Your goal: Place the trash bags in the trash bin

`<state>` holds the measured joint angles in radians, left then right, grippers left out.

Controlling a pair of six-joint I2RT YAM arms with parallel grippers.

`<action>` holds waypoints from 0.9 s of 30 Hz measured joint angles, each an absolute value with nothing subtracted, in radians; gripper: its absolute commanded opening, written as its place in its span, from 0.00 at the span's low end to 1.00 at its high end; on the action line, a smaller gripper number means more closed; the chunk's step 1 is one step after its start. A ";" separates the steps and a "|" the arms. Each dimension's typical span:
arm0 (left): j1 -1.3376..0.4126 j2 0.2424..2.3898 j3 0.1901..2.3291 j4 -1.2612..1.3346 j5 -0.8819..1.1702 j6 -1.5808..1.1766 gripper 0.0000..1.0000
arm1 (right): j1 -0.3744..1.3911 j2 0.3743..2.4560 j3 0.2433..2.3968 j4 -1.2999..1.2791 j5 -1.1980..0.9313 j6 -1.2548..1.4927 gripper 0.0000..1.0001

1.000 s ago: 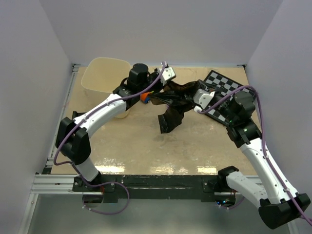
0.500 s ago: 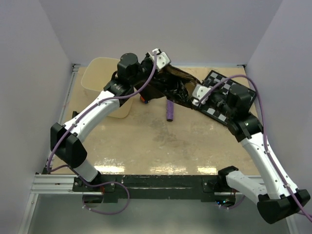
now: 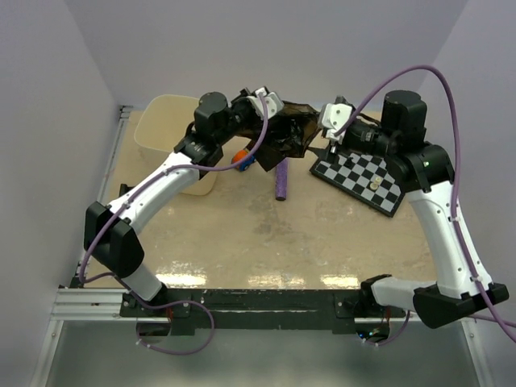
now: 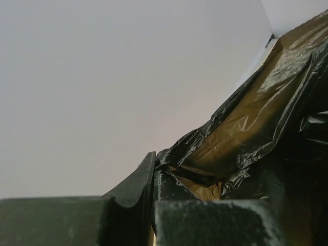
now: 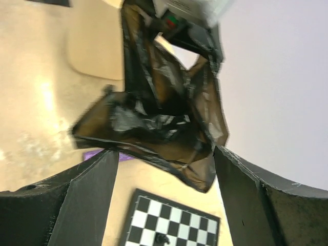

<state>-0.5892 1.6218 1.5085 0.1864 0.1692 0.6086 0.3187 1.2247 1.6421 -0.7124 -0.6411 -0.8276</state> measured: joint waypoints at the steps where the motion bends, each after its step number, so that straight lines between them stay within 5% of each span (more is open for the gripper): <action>1: -0.589 1.623 1.498 0.196 0.157 0.619 0.00 | 0.319 1.239 1.660 -0.739 -0.660 -0.832 0.79; 10: -0.549 1.677 1.486 0.255 0.111 0.670 0.00 | 0.319 1.246 1.687 -0.864 -0.696 -0.855 0.78; 17: -0.545 1.662 1.456 0.279 0.229 0.675 0.00 | 0.319 1.167 1.557 -0.602 -0.632 -0.657 0.78; 27: -0.593 1.535 1.351 0.284 0.395 0.701 0.00 | 0.319 1.344 1.509 -0.403 -0.645 -0.552 0.79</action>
